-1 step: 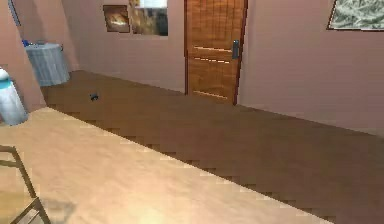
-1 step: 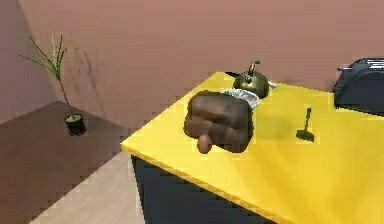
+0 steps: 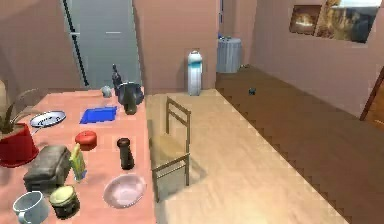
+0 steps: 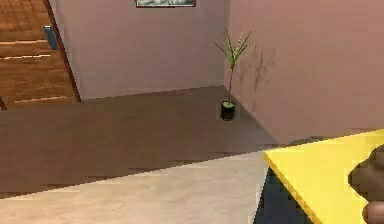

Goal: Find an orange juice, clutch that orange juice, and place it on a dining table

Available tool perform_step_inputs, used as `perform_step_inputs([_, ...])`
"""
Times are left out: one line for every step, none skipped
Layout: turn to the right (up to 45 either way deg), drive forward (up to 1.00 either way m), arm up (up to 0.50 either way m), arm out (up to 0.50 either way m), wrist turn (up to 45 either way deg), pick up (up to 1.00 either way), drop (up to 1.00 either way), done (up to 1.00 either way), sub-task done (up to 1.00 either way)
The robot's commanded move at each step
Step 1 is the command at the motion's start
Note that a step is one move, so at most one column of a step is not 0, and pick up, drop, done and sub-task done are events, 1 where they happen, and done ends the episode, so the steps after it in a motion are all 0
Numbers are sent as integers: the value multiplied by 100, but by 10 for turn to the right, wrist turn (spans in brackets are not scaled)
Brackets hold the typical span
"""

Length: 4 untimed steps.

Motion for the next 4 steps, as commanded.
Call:
perform_step_inputs([-450,0,0,0,0,0,0,0,0])
perform_step_inputs([-450,0,0,0,0,0,0,0,0])
perform_step_inputs([-120,0,0,0,0,0,0,0,0])
perform_step_inputs([0,30,0,0,0,0,0,0,0])
